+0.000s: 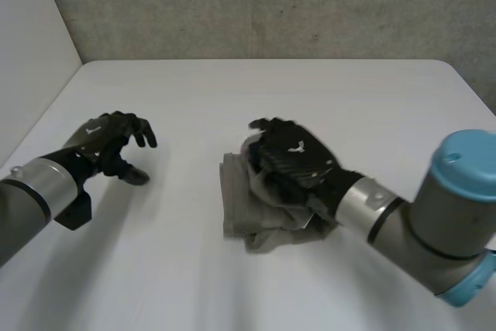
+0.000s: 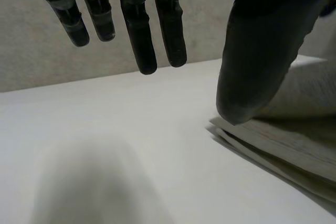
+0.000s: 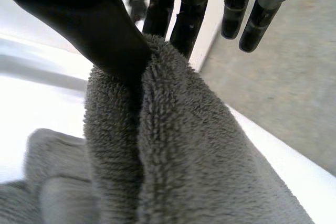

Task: Fold the towel.

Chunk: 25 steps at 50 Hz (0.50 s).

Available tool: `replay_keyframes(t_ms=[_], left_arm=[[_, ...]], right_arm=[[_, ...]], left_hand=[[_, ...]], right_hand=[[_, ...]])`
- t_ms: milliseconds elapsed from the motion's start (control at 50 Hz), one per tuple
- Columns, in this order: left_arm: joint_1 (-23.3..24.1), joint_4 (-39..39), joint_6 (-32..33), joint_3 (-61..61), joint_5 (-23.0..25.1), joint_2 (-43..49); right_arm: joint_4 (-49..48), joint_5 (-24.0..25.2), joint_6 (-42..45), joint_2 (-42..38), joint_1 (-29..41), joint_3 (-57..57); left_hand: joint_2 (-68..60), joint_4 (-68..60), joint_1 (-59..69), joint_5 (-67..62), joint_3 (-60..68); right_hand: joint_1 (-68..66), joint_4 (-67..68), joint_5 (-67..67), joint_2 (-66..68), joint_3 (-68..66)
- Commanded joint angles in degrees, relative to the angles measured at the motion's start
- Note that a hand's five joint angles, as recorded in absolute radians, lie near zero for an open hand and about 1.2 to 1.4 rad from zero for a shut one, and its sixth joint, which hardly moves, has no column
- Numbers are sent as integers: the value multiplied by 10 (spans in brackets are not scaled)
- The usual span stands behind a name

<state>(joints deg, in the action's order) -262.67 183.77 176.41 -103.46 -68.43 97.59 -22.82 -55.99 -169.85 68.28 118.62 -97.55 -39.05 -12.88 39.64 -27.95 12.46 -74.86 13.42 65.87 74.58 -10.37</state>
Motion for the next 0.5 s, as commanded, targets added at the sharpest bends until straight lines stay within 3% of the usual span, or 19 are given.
replay_keyframes(t_ms=[20, 160, 200, 220, 240, 320, 360, 420, 460, 500], left_arm=[[-7, 1, -3, 3, 5, 7], [8, 4, -21, 9, 4, 9], [12, 5, -32, 11, 5, 10], [12, 5, -32, 11, 5, 10], [15, 7, -42, 16, 5, 14], [46, 17, -66, 46, 3, 40], [67, 19, -76, 61, 2, 49], [102, 19, -93, 90, -2, 71], [117, 19, -102, 103, -4, 81], [128, 19, -112, 116, -6, 89]], right_arm=[[1, -20, 2, -59, 72, 40], [12, -40, 30, -107, 106, 64], [34, -47, 42, -108, 100, 61], [34, -47, 42, -108, 100, 61], [50, -50, 44, -107, 97, 60], [75, -47, 39, -83, 88, 52], [88, -48, 36, -19, 59, 31], [87, -49, 27, 18, 35, 15], [86, -50, 4, 48, 8, 3], [87, -47, -91, 98, -50, -19]], left_hand=[[16, 29, -22, 5, -25], [16, 29, -22, 5, -25], [16, 29, -22, 5, -25], [16, 29, -22, 5, -25], [16, 29, -22, 5, -25], [29, 29, -35, 18, -25], [33, 29, -39, 22, -25], [38, 29, -44, 27, -25], [36, 29, -42, 25, -25], [36, 29, -42, 25, -25]], right_hand=[[-51, -34, 41, 54, 4], [-22, -34, 12, 25, 4], [515, -34, -525, -512, 4], [518, -34, -528, -515, 4], [649, -34, -659, -646, 4], [649, -34, -659, -646, 4], [649, -34, -659, -646, 4], [649, -34, -659, -646, 4], [649, -34, -659, -646, 4], [649, -34, -659, -646, 4]])
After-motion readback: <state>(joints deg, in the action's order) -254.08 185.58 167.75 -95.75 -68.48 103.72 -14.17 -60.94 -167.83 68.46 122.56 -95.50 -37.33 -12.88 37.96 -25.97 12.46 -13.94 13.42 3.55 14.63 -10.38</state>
